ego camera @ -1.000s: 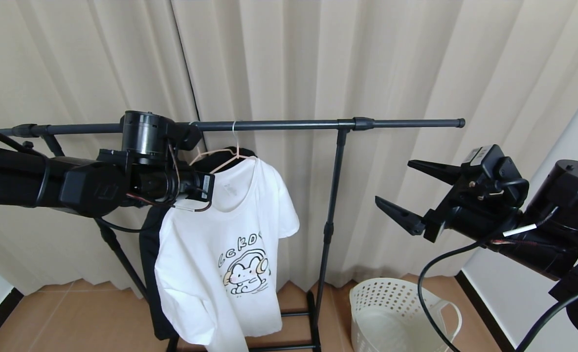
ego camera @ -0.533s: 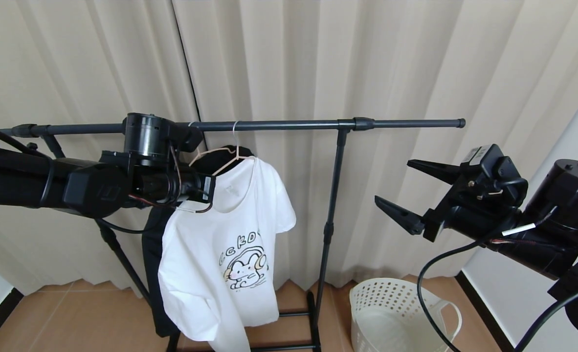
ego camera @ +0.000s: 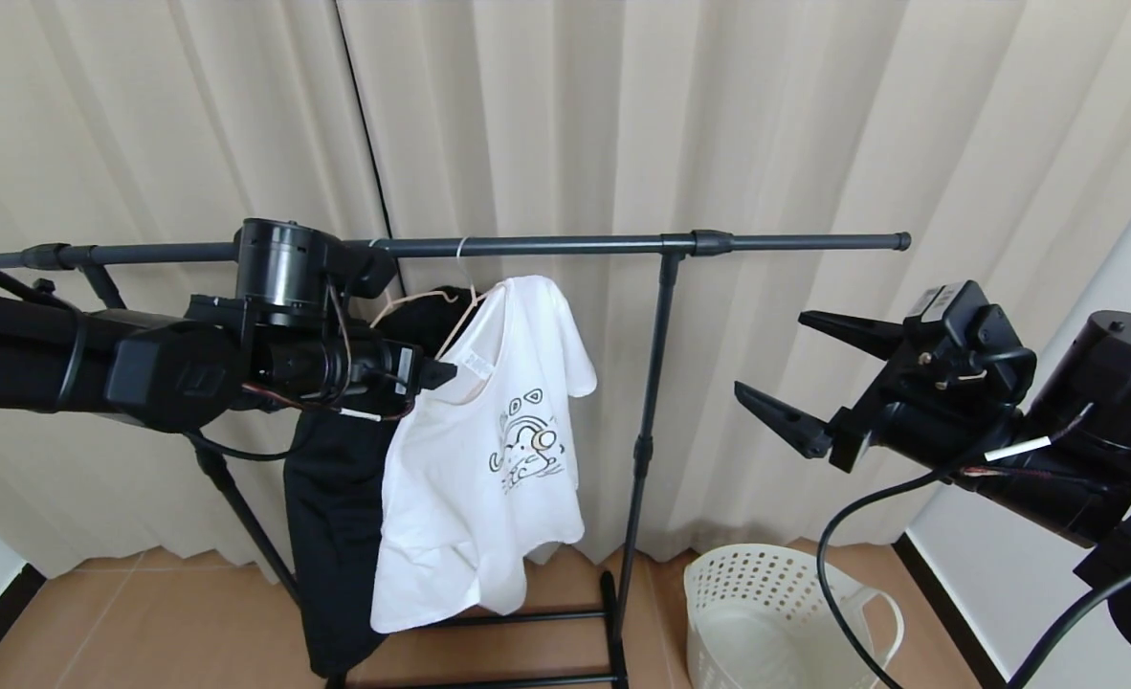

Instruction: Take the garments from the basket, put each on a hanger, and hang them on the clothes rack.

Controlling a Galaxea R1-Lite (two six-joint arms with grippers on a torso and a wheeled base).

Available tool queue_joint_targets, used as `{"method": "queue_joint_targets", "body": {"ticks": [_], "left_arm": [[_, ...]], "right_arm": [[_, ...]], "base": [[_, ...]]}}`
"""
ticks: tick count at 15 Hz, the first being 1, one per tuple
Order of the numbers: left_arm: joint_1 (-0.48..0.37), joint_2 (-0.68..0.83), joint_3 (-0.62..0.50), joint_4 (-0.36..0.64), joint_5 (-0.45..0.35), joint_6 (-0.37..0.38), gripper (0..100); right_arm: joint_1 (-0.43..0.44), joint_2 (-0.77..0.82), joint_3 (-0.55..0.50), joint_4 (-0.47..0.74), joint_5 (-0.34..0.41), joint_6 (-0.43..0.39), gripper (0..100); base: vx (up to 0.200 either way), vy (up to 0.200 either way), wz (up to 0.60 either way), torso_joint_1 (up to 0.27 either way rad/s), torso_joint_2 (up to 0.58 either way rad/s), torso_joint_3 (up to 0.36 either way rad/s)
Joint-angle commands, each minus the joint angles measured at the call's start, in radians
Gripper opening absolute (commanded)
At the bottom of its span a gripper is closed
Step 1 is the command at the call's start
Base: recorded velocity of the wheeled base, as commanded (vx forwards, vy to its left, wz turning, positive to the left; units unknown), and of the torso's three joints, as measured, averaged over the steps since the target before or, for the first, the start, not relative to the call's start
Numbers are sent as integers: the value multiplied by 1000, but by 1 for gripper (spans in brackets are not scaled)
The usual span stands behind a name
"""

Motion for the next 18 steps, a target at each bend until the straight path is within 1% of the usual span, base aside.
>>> {"method": "queue_joint_targets", "body": {"ticks": [1,3,4,5,6,7,8,9,10,11,12,13,14,15,16,17,18], "left_arm": [[-9,-67,44,-1,-1,3,100],[-20,-130,85,-1,-4,4,100],[-26,-256,193,-1,-9,6,100],[-26,-337,265,-1,-11,12,100],[-26,-406,331,-1,-12,18,100],[-26,-495,412,-1,-15,24,100],[-26,-546,464,-1,-32,24,100],[-23,-672,579,-1,-98,29,100],[-20,-774,668,1,-144,33,100],[-20,-857,744,4,-162,33,100],[-21,-943,826,6,-162,36,100],[-20,-992,874,6,-162,45,100],[-20,-1103,975,6,-159,82,100],[-17,-1173,1041,7,-156,93,100],[-14,-1230,1095,9,-153,93,100],[-12,-1258,1122,9,-152,93,100],[-6,-1299,1158,9,-150,93,100]], "right_arm": [[0,-7,0,0,1,0,100],[-2,-21,-3,1,0,0,100],[-14,-44,-11,3,-22,37,100],[-16,-61,-29,10,-65,76,100],[-19,-88,-52,70,-94,93,100],[-20,-145,-90,205,-115,98,100],[-20,-194,-123,328,-121,106,100],[-17,-288,-187,560,-126,147,100],[-16,-347,-221,673,-132,185,100],[-13,-407,-232,751,-141,204,100],[-8,-453,-221,797,-154,204,100],[6,-475,-207,819,-161,205,100],[53,-541,-107,831,-216,207,100],[72,-602,0,820,-279,207,100],[72,-671,109,796,-307,207,100],[72,-708,160,779,-308,207,100],[72,-772,233,762,-312,205,100]], "base": [[0,0,0,0,0,0],[0,0,0,0,0,0],[0,0,0,0,0,0],[0,0,0,0,0,0],[0,0,0,0,0,0],[0,0,0,0,0,0],[0,0,0,0,0,0],[0,0,0,0,0,0],[0,0,0,0,0,0],[0,0,0,0,0,0],[0,0,0,0,0,0],[0,0,0,0,0,0],[0,0,0,0,0,0],[0,0,0,0,0,0],[0,0,0,0,0,0],[0,0,0,0,0,0],[0,0,0,0,0,0]]}}
